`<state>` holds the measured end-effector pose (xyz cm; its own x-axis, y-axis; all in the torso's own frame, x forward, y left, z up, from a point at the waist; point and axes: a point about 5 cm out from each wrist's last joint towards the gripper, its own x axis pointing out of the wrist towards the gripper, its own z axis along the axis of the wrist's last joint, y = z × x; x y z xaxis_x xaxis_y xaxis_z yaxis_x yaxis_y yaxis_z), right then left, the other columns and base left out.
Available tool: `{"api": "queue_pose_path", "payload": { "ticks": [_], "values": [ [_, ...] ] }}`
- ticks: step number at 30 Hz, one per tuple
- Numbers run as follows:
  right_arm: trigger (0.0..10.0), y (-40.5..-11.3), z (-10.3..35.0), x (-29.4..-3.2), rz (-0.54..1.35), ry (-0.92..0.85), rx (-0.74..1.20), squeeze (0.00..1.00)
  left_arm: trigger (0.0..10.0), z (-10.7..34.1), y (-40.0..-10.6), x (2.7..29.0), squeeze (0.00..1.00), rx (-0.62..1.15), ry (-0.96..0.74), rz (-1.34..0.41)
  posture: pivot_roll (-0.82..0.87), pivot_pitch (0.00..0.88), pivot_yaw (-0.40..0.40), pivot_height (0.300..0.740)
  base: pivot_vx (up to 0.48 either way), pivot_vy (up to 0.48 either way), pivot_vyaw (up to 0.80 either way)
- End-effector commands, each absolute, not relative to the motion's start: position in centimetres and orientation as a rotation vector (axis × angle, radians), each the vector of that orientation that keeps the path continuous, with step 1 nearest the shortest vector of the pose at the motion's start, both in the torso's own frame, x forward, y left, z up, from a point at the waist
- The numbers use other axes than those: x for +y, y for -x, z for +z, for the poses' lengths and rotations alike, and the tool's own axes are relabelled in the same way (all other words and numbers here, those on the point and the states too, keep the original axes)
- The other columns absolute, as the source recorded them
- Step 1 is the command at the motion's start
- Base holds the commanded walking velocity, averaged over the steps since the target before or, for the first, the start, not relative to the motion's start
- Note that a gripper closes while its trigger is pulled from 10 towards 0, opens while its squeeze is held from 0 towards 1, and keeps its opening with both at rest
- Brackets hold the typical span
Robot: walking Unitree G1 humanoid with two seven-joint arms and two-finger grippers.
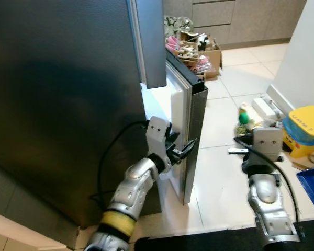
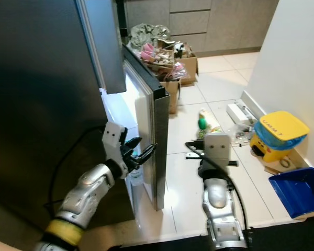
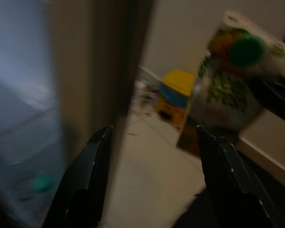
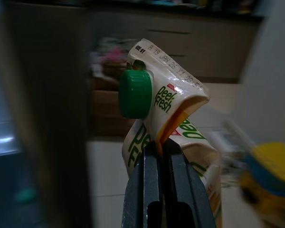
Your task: Restocking fridge
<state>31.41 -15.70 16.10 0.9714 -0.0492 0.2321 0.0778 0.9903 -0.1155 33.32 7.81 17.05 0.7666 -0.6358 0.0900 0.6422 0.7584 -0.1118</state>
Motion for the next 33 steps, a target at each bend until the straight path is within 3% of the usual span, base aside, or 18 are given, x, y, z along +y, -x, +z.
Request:
{"api": "queue_pose_path", "payload": {
  "ticks": [1, 4, 10, 21, 33],
  "values": [
    [10.0, -31.0, 16.0, -15.0, -0.009, 0.085, -0.213, 0.00, 10.0, 17.1, -33.2, 9.4, 0.00, -0.035, 0.132, -0.635, -0.13, 0.158, 0.048, 0.740, 0.000, 0.000, 0.00],
    [10.0, -30.9, 15.9, -14.8, 0.017, 0.070, -0.200, 0.00, 10.0, 17.3, -33.2, 9.9, 0.00, -0.033, 0.131, -0.610, -0.13, 0.158, 0.046, 0.740, 0.000, 0.000, 0.00],
    [10.0, -30.7, 16.6, -13.1, 0.263, -0.008, -0.158, 0.00, 10.0, 17.9, -32.9, 12.6, 0.00, -0.004, 0.112, -0.497, -0.12, 0.161, 0.047, 0.740, 0.000, 0.000, 0.00],
    [10.0, -30.8, 17.1, -10.0, 0.603, -0.022, -0.118, 0.00, 10.0, 18.1, -32.5, 13.0, 0.00, 0.020, 0.092, -0.463, -0.09, 0.164, 0.058, 0.740, 0.000, 0.000, 0.00],
    [10.0, -36.7, 19.1, -14.1, 0.514, 0.163, -0.163, 0.00, 10.0, 18.4, -32.6, 13.5, 0.00, 0.021, 0.093, -0.392, -0.07, 0.162, 0.072, 0.740, 0.000, 0.000, 0.00]
  ]
}}
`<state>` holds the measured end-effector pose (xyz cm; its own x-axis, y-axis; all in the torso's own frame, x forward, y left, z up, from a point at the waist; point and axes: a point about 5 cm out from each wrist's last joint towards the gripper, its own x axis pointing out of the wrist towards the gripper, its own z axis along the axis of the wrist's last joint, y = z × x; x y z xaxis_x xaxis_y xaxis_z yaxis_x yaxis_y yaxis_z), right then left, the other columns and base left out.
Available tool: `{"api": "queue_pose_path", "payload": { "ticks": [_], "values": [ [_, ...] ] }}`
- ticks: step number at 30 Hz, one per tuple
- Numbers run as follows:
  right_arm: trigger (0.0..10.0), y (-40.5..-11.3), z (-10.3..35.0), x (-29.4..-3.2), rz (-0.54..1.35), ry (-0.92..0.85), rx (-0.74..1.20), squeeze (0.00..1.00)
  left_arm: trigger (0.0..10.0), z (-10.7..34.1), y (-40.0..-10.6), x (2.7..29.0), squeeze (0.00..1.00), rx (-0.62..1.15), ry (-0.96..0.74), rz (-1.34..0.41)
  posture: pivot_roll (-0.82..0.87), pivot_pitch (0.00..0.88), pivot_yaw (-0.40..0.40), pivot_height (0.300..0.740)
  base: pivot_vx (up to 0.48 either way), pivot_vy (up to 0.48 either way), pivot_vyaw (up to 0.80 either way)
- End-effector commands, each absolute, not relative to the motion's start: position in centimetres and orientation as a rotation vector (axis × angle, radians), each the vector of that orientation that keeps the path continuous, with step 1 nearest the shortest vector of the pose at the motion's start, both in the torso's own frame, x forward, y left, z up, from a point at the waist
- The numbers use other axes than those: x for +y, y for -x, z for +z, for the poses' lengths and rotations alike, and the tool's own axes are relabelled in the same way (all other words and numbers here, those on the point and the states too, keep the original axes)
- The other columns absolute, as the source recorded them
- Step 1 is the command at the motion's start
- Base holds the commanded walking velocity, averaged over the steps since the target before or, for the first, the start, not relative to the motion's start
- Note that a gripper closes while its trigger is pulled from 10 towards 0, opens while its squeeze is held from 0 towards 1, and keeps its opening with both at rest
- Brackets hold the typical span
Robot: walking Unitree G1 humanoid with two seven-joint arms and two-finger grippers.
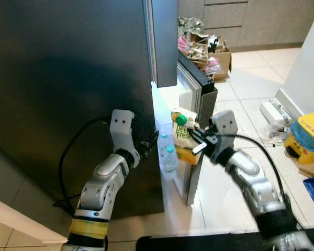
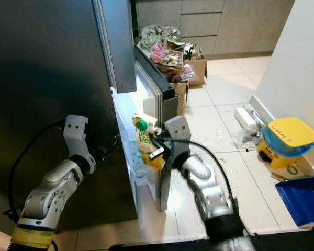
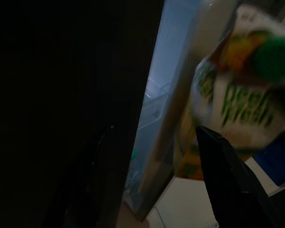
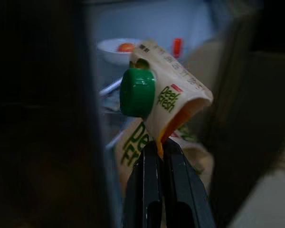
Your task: Restocking fridge
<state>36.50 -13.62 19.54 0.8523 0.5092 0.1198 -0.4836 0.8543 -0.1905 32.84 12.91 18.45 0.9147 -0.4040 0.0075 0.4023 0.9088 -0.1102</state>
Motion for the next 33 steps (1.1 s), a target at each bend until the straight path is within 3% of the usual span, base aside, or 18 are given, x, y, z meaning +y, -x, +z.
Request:
{"api": "queue_pose_path", "payload": {
  "ticks": [1, 6, 12, 15, 18, 23, 28, 31, 32, 33],
  "values": [
    [10.0, -37.0, 19.0, -14.4, 0.506, 0.168, -0.155, 0.00, 10.0, 18.5, -32.6, 13.5, 0.00, 0.021, 0.093, -0.389, -0.07, 0.163, 0.071, 0.740, 0.000, 0.000, 0.00],
    [10.0, -37.9, 19.1, -15.9, 0.435, 0.187, -0.139, 0.00, 10.0, 18.5, -32.3, 13.7, 0.00, 0.020, 0.092, -0.384, -0.06, 0.162, 0.069, 0.740, 0.000, 0.000, 0.00],
    [10.0, -38.4, 19.8, -20.0, 0.174, 0.231, -0.162, 0.00, 10.0, 17.9, -31.9, 14.2, 0.00, 0.041, 0.090, -0.370, -0.07, 0.168, 0.070, 0.740, 0.000, 0.000, 0.00],
    [10.0, -38.0, 20.6, -24.6, 0.031, 0.297, -0.184, 0.00, 10.0, 17.8, -31.8, 14.1, 0.00, 0.049, 0.088, -0.371, -0.08, 0.168, 0.072, 0.740, 0.000, 0.000, 0.00],
    [10.0, -37.8, 20.8, -25.5, 0.007, 0.306, -0.186, 0.00, 10.0, 17.8, -31.8, 14.1, 0.00, 0.050, 0.089, -0.371, -0.08, 0.168, 0.072, 0.740, 0.000, 0.000, 0.00],
    [10.0, -34.7, 24.3, -33.9, -0.231, 0.398, -0.245, 0.00, 10.0, 17.3, -31.5, 14.2, 0.00, 0.067, 0.094, -0.374, -0.11, 0.172, 0.067, 0.740, 0.000, 0.000, 0.00],
    [10.0, -34.6, 23.9, -32.3, -0.181, 0.372, -0.294, 0.00, 10.0, 17.0, -31.4, 13.9, 0.00, 0.076, 0.096, -0.382, -0.12, 0.173, 0.068, 0.740, 0.000, 0.000, 0.00],
    [10.0, -34.7, 21.9, -28.8, -0.097, 0.318, -0.319, 0.00, 10.0, 16.8, -31.3, 13.3, 0.00, 0.079, 0.086, -0.401, -0.11, 0.170, 0.072, 0.740, 0.000, 0.000, 0.00],
    [10.0, -34.7, 21.9, -28.8, -0.097, 0.318, -0.319, 0.00, 10.0, 16.8, -31.3, 13.3, 0.00, 0.079, 0.086, -0.401, -0.11, 0.170, 0.072, 0.740, 0.000, 0.000, 0.00],
    [10.0, -34.7, 20.3, -26.3, -0.054, 0.271, -0.322, 0.00, 10.0, 16.6, -31.2, 13.0, 0.00, 0.082, 0.074, -0.409, -0.11, 0.170, 0.072, 0.740, 0.000, 0.000, 0.00]
  ]
}}
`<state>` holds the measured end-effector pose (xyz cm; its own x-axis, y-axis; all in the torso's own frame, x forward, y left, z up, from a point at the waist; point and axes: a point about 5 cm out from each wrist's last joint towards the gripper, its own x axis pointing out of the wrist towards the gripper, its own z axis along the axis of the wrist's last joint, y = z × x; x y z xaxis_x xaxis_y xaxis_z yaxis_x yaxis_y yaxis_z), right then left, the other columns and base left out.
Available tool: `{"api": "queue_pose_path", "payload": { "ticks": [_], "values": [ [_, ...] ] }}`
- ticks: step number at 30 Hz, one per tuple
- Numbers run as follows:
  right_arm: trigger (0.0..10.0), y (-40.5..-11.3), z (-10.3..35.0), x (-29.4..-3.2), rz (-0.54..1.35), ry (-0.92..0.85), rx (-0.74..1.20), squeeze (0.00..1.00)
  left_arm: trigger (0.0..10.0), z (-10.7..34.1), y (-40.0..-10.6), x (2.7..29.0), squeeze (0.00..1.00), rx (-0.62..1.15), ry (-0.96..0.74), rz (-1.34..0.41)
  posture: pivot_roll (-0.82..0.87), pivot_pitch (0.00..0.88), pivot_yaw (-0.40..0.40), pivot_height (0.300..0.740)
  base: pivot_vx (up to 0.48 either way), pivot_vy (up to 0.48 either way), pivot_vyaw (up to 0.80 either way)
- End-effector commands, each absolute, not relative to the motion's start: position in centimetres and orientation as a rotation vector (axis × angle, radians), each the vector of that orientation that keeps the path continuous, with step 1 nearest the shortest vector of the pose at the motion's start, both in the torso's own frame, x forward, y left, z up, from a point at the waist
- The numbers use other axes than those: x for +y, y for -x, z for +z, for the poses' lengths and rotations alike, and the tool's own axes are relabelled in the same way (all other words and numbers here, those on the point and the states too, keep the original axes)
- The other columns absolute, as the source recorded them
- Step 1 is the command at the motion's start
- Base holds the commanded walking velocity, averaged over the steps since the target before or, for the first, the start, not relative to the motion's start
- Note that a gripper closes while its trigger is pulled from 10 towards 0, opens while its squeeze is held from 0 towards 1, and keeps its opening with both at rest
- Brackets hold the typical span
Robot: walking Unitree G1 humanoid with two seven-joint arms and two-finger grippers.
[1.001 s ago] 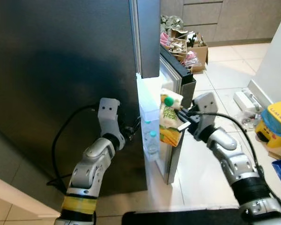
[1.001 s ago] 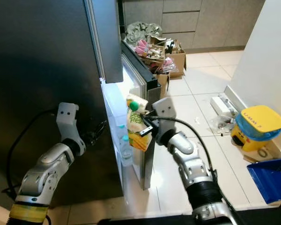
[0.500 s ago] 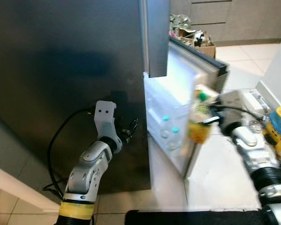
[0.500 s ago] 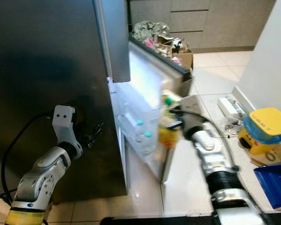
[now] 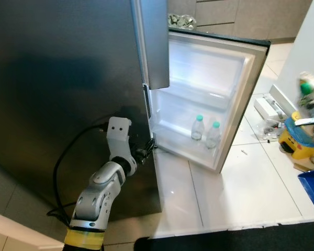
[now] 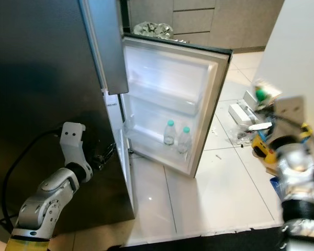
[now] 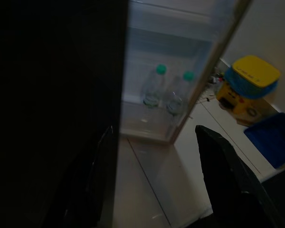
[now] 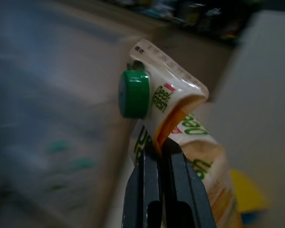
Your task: Restocking fridge
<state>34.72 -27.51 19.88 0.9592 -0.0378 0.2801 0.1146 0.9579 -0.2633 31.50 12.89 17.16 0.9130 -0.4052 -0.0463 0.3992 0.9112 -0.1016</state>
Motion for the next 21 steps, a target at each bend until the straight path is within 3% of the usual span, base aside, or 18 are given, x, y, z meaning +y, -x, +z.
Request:
{"api": "queue_pose_path", "payload": {
  "ticks": [1, 2, 14, 21],
  "values": [
    [10.0, -34.6, 19.8, -25.5, -0.041, 0.255, -0.321, 0.00, 10.0, 16.6, -31.1, 13.0, 0.00, 0.083, 0.069, -0.411, -0.11, 0.170, 0.072, 0.740, 0.000, 0.000, 0.00],
    [10.0, -34.4, 18.5, -23.5, -0.011, 0.225, -0.312, 0.00, 10.0, 16.3, -30.8, 12.9, 0.00, 0.086, 0.046, -0.419, -0.11, 0.168, 0.072, 0.740, 0.000, 0.000, 0.00],
    [10.0, -32.8, 15.8, -18.2, -0.078, 0.064, -0.303, 0.00, 10.0, 13.1, -28.7, 12.4, 0.00, 0.163, -0.022, -0.436, -0.10, 0.150, 0.074, 0.740, 0.000, 0.000, 0.00],
    [10.0, -32.0, 15.3, -17.0, -0.070, 0.047, -0.292, 0.00, 10.0, 11.7, -28.0, 12.5, 0.00, 0.200, -0.011, -0.414, -0.11, 0.147, 0.075, 0.740, 0.000, 0.000, 0.00]
  ]
}}
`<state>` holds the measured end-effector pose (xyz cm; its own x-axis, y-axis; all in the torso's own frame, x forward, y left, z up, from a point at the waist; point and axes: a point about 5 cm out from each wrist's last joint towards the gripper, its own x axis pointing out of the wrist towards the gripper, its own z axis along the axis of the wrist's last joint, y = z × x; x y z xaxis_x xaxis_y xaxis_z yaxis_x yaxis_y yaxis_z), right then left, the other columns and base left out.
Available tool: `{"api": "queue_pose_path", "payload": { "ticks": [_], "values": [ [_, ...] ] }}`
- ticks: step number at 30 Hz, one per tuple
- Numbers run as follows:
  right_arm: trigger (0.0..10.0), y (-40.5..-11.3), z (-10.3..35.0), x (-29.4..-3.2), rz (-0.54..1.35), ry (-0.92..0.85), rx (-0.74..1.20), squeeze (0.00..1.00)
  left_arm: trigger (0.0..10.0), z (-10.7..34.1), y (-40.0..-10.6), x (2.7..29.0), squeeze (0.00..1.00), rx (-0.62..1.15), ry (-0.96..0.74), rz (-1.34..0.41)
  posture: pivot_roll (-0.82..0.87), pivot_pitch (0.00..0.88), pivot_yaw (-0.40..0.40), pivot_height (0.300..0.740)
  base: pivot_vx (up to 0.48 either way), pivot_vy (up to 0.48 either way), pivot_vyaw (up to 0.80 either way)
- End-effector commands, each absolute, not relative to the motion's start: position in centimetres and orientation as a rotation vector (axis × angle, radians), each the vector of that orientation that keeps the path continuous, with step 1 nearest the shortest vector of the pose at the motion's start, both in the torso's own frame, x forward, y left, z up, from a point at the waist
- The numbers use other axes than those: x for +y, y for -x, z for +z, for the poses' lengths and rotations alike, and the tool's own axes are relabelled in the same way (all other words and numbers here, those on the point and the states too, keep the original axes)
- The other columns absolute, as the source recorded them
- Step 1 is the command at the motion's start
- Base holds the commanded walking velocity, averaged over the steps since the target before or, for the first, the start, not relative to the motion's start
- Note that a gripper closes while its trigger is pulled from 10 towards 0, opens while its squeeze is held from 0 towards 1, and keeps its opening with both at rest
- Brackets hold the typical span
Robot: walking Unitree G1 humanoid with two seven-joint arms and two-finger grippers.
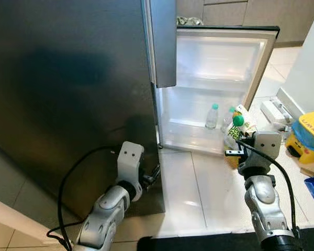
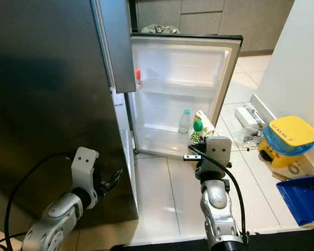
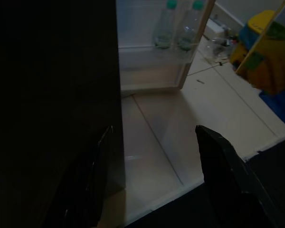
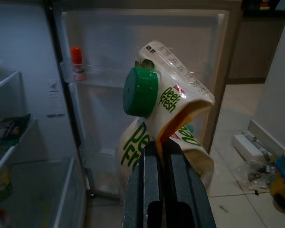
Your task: Restocking fridge
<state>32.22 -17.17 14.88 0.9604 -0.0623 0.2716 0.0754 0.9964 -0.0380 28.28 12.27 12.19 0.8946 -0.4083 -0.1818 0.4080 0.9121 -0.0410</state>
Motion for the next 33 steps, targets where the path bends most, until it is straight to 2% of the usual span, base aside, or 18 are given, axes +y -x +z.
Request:
{"api": "queue_pose_path", "payload": {
  "ticks": [1, 9, 29, 33],
  "values": [
    [10.0, -31.92, 15.25, -17.03, -0.070, 0.036, -0.289, 0.00, 10.0, 11.65, -27.96, 12.28, 0.00, 0.201, -0.008, -0.414, -0.11, 0.147, 0.075, 0.740, 0.000, 0.000, 0.00],
    [10.0, -31.74, 15.29, -16.91, -0.079, 0.025, -0.278, 0.00, 10.0, 11.53, -28.01, 12.00, 0.00, 0.187, -0.047, -0.413, -0.11, 0.148, 0.073, 0.740, 0.000, 0.000, 0.00],
    [10.0, -31.23, 15.12, -16.37, -0.065, -0.007, -0.244, 0.00, 10.0, 11.01, -28.44, 11.71, 0.00, 0.198, 0.004, -0.369, -0.11, 0.152, 0.072, 0.740, 0.000, -0.404, 0.00],
    [10.0, -31.17, 15.05, -16.37, -0.064, -0.005, -0.239, 0.00, 10.0, 10.99, -28.59, 11.80, 0.00, 0.201, 0.005, -0.361, -0.11, 0.152, 0.073, 0.740, 0.270, -0.394, 0.00]
  ]
}}
